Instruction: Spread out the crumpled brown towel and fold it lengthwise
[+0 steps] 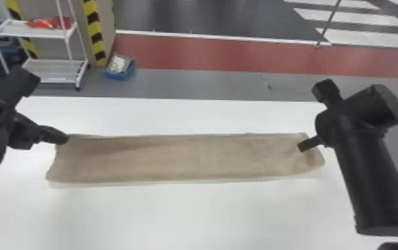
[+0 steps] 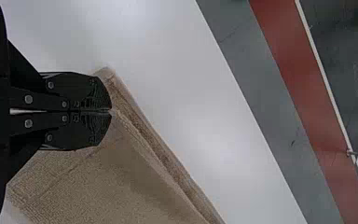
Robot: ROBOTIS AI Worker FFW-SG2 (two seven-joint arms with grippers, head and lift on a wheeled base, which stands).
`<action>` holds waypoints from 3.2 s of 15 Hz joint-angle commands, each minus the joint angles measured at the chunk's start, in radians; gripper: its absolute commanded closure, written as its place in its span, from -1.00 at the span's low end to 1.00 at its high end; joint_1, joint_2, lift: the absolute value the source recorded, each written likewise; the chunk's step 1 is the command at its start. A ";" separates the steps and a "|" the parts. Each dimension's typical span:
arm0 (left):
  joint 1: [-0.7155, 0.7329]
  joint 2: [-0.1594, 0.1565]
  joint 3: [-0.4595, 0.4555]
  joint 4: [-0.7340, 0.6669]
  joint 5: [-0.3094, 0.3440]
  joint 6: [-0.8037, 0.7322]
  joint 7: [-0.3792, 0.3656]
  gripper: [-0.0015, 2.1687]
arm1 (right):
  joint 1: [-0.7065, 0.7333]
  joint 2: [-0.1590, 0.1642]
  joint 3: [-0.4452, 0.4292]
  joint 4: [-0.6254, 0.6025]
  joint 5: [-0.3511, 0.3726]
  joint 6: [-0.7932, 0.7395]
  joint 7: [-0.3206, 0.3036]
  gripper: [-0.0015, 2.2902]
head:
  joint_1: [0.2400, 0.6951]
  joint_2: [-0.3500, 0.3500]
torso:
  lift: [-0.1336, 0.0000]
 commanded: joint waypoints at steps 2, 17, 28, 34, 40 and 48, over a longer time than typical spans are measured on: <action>0.016 -0.004 0.000 -0.004 0.003 0.000 0.027 0.07 | 0.027 0.000 0.009 -0.050 0.004 0.016 0.042 -0.84 | 1.00 -0.33 | -0.86; 0.030 -0.010 -0.003 -0.006 0.003 -0.015 0.042 -0.37 | 0.224 -0.023 -0.088 -0.267 -0.057 0.068 0.108 0.16 | 1.00 -0.35 | -0.86; 0.036 -0.006 -0.003 -0.006 0.000 -0.018 0.041 -0.37 | 0.357 -0.105 -0.189 -0.451 -0.138 0.123 0.211 0.03 | 1.00 -0.43 | -0.86; 0.036 -0.007 -0.007 -0.007 0.006 -0.021 0.042 -0.37 | 0.366 -0.108 -0.252 -0.526 -0.177 0.136 0.238 -0.92 | 1.00 -0.49 | -0.86; 0.089 -0.010 0.026 -0.127 0.037 -0.012 0.062 -0.51 | 0.328 -0.119 -0.307 -0.538 -0.221 0.234 0.211 -0.92 | 1.00 -0.53 | -0.86; 0.221 -0.044 0.091 -0.270 0.081 0.003 0.125 -0.79 | 0.260 -0.030 -0.284 -0.431 -0.301 0.225 0.019 -0.91 | 1.00 -0.51 | -0.86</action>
